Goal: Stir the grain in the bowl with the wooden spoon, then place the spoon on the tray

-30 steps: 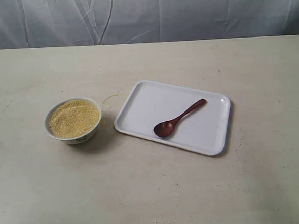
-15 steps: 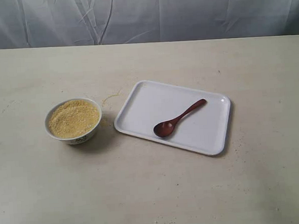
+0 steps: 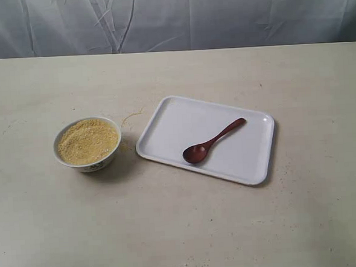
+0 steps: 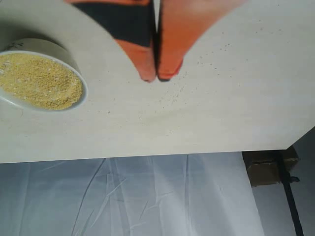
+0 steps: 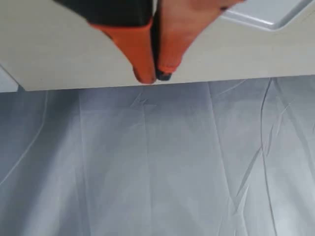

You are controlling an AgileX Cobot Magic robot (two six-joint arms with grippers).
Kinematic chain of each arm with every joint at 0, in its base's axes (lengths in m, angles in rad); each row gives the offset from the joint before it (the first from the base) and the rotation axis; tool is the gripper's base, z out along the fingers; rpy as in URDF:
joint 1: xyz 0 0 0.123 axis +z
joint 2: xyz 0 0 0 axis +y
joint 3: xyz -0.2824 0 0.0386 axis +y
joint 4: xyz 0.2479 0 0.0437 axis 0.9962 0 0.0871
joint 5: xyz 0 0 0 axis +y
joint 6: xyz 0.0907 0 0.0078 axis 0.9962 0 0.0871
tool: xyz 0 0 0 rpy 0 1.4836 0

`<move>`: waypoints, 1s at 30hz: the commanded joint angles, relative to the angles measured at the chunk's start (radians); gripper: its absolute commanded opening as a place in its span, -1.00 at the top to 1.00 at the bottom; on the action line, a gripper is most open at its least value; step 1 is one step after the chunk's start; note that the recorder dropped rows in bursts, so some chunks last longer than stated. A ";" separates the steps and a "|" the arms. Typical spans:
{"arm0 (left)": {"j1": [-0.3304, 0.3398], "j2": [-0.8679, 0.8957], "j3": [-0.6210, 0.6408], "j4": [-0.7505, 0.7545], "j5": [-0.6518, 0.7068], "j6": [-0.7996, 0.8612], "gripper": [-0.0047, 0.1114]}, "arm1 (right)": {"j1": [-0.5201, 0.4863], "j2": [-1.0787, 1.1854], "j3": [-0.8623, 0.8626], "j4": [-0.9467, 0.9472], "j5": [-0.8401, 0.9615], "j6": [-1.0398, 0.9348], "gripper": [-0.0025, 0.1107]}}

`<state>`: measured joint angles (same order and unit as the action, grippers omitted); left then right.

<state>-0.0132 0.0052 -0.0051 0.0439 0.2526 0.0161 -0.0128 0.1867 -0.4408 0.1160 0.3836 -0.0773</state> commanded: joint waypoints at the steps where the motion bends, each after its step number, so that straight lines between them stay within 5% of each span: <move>1: 0.001 -0.005 0.005 0.000 -0.013 0.000 0.92 | -0.056 -0.045 0.005 0.005 0.003 0.000 0.96; 13: 0.001 -0.005 0.005 0.000 -0.013 0.000 0.92 | -0.056 -0.073 0.032 -0.013 -0.002 0.000 0.96; 30: 0.001 -0.005 0.005 0.000 -0.013 0.000 0.92 | -0.054 -0.187 0.441 -0.111 -0.037 0.000 0.96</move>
<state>-0.0132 0.0052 -0.0051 0.0439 0.2526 0.0161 -0.0648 0.0065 -0.0197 0.0171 0.3817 -0.0750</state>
